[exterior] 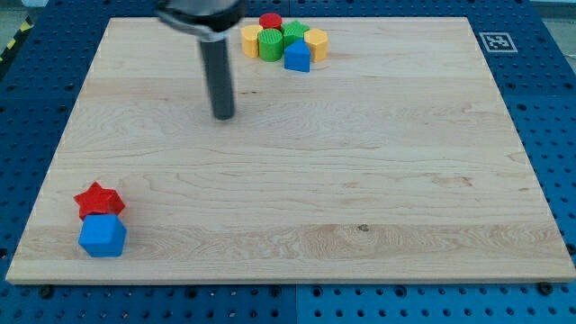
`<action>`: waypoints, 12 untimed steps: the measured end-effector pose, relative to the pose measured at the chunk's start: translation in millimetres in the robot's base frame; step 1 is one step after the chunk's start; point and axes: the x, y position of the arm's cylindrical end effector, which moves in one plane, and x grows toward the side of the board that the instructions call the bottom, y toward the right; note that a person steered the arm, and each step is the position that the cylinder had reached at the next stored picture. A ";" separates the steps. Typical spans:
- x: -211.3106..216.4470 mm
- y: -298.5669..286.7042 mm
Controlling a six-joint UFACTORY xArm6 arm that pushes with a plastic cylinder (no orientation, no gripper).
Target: Point at the blue cube
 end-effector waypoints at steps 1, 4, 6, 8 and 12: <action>9.9 -69.6; 108.9 -172.0; 155.9 -171.9; 165.3 -171.9; 195.7 -156.8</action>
